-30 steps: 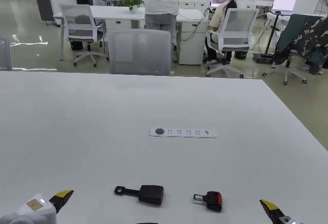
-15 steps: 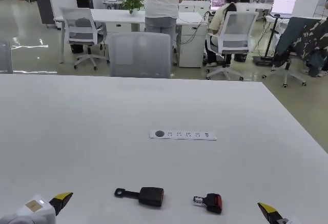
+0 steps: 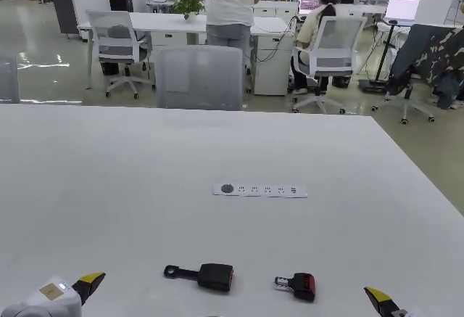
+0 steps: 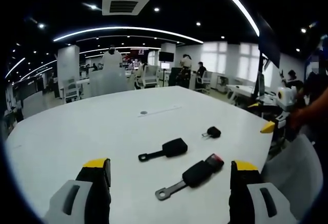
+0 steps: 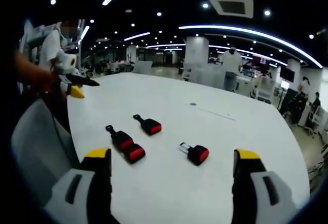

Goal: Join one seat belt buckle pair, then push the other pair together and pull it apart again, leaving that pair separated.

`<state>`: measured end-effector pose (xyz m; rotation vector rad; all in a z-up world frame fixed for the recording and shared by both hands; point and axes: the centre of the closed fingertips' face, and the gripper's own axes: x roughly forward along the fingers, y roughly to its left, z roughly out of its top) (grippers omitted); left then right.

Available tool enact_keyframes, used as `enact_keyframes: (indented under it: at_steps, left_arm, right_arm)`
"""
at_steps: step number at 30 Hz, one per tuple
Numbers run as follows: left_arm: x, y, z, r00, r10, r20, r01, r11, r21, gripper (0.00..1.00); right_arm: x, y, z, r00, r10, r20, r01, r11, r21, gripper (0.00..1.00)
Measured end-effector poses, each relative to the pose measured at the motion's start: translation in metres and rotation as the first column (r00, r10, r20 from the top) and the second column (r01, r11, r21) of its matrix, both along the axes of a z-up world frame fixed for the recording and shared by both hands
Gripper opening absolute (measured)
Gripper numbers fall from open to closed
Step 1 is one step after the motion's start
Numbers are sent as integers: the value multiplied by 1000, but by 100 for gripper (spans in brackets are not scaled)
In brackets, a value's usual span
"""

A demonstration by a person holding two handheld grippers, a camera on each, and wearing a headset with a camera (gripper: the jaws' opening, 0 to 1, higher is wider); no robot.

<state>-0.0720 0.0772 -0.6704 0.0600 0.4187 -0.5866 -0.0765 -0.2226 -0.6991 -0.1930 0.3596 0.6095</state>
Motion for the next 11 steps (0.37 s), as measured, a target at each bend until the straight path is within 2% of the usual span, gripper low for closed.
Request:
enact_keyframes:
  at_steps: [11]
  left_arm:
    - [0, 2, -4, 1000, -10, -4, 10, 1000, 6, 99]
  right_arm:
    - [-3, 2, -2, 1000, 8, -10, -8, 1000, -5, 100]
